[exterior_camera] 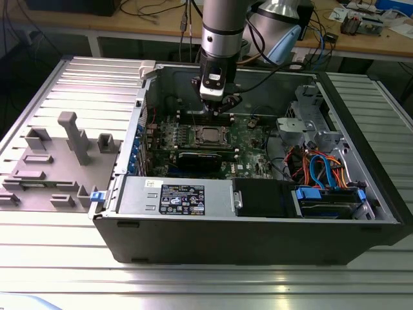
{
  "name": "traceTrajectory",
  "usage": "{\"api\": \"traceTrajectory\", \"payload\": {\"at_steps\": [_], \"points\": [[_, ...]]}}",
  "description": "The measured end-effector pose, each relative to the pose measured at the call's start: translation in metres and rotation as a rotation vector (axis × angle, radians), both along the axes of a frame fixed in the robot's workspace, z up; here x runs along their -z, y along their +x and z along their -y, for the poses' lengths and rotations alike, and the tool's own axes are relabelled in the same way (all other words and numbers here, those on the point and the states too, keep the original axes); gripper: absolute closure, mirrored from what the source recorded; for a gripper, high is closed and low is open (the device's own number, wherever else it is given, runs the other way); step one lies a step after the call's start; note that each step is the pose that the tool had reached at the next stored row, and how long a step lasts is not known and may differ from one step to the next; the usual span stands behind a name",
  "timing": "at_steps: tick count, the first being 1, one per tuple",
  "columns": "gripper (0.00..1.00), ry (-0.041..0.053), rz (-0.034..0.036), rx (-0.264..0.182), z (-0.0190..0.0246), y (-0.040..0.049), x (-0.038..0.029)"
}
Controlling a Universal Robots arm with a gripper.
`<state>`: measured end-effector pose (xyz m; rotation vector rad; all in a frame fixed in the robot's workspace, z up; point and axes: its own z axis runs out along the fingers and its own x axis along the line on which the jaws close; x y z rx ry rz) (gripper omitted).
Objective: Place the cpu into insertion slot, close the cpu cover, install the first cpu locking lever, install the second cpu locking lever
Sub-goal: 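Install the first cpu locking lever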
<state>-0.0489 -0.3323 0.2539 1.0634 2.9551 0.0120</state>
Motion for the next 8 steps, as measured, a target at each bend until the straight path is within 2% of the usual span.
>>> {"api": "traceTrajectory", "payload": {"at_steps": [8], "points": [[0.89,0.0003,-0.0010,-0.010,0.0001,0.0000,-0.0014]]}}
